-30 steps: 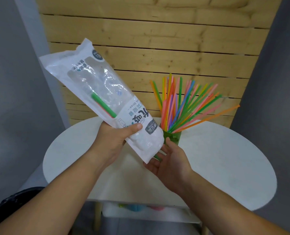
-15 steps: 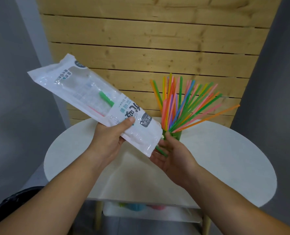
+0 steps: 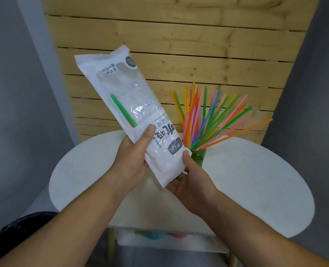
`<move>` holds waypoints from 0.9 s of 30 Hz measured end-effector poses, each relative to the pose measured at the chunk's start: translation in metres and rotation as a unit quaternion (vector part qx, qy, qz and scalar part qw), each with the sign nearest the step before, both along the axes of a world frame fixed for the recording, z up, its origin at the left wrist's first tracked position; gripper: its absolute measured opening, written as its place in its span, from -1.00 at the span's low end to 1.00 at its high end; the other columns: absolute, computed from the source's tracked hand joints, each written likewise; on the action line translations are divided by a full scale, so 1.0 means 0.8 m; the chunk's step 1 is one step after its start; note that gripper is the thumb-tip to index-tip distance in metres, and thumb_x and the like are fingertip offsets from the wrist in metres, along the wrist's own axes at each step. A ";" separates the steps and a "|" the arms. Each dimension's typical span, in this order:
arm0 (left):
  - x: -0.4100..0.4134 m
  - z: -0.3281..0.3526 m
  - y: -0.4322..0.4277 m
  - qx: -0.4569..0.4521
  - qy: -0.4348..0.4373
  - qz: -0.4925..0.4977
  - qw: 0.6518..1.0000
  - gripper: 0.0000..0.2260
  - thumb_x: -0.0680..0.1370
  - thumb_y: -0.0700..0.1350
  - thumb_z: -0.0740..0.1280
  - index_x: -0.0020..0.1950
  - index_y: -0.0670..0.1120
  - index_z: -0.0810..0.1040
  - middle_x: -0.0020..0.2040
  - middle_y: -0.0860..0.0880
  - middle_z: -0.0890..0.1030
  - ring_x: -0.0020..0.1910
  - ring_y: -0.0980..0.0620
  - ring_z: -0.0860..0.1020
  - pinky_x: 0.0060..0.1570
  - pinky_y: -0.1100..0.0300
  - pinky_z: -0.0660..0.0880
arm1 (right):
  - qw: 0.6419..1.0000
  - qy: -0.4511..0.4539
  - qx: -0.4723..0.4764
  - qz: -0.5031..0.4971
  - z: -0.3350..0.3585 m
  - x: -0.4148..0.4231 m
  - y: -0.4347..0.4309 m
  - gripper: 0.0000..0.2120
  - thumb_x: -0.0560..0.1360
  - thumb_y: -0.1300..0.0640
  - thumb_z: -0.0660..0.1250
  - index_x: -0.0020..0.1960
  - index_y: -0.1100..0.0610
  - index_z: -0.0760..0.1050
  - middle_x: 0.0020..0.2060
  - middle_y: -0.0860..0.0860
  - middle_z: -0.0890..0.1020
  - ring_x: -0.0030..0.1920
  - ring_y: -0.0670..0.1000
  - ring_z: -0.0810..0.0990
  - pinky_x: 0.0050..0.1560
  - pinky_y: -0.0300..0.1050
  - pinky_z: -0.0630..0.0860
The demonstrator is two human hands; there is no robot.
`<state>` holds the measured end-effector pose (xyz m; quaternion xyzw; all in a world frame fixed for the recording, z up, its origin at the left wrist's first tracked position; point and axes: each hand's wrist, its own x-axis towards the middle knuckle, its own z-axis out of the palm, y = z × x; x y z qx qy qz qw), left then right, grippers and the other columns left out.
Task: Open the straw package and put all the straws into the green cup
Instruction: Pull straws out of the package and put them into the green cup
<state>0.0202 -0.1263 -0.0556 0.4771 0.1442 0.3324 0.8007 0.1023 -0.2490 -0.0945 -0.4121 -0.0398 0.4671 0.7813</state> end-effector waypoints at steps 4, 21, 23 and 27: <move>-0.002 0.004 0.003 -0.066 -0.002 -0.048 0.997 -0.60 0.67 0.06 0.24 0.44 -0.10 0.52 0.31 -0.15 0.67 0.28 -0.15 0.65 0.26 -0.11 0.58 | 1.000 0.014 -0.018 0.010 -0.004 -0.002 0.003 -0.67 0.58 -0.13 0.31 0.14 0.10 0.61 -0.02 0.13 0.75 -0.05 0.14 0.75 -0.15 0.06 0.68; -0.009 -0.004 0.024 0.051 0.018 0.064 0.996 -0.70 0.57 -0.34 0.39 0.30 -0.16 0.60 0.14 -0.11 0.75 0.10 -0.09 0.72 -0.04 0.10 0.67 | 0.995 -0.040 -0.083 0.037 0.003 0.005 -0.003 -0.73 0.53 -0.01 0.41 -0.11 0.21 0.53 -0.31 0.16 0.65 -0.41 0.03 0.58 -0.45 -0.20 0.54; -0.012 -0.003 0.027 0.042 0.015 0.067 0.997 -0.72 0.58 -0.32 0.39 0.29 -0.15 0.61 0.12 -0.09 0.76 0.07 -0.06 0.73 -0.07 0.12 0.67 | 0.994 -0.073 -0.069 0.031 0.007 0.012 -0.006 -0.85 0.53 0.11 0.42 -0.11 0.20 0.56 -0.35 0.10 0.64 -0.43 -0.05 0.56 -0.44 -0.25 0.53; -0.017 -0.004 0.035 0.020 0.002 0.067 0.998 -0.77 0.59 -0.28 0.40 0.20 -0.05 0.65 0.04 0.00 0.77 0.00 0.02 0.74 -0.13 0.14 0.66 | 0.995 -0.087 -0.039 0.006 0.014 0.022 -0.012 -0.91 0.51 0.31 0.40 -0.17 0.22 0.64 -0.39 0.09 0.61 -0.42 -0.09 0.58 -0.40 -0.29 0.57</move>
